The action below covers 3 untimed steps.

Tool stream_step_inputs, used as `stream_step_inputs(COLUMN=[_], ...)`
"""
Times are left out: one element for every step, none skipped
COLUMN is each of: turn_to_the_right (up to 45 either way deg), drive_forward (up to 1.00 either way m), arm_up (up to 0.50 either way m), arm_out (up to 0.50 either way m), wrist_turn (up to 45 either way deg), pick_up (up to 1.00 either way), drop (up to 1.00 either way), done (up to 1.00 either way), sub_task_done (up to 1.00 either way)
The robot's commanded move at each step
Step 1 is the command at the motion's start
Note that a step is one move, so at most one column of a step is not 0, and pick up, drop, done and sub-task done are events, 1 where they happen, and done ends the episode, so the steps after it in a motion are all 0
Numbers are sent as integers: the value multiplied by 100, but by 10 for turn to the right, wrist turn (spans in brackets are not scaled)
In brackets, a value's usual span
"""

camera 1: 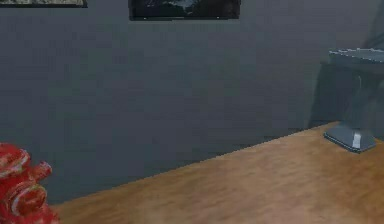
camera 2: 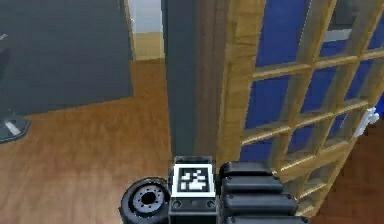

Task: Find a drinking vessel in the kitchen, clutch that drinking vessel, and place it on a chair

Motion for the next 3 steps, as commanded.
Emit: stream_step_inputs(turn_to_the_right=[0,450,390], drive_forward=[60,0,0], arm_up=[0,0,0], arm_out=[0,0,0], wrist_turn=[0,0,0], pick_up=[0,0,0], drop=[0,0,0], done=[0,0,0], sub_task_done=[0,0,0])
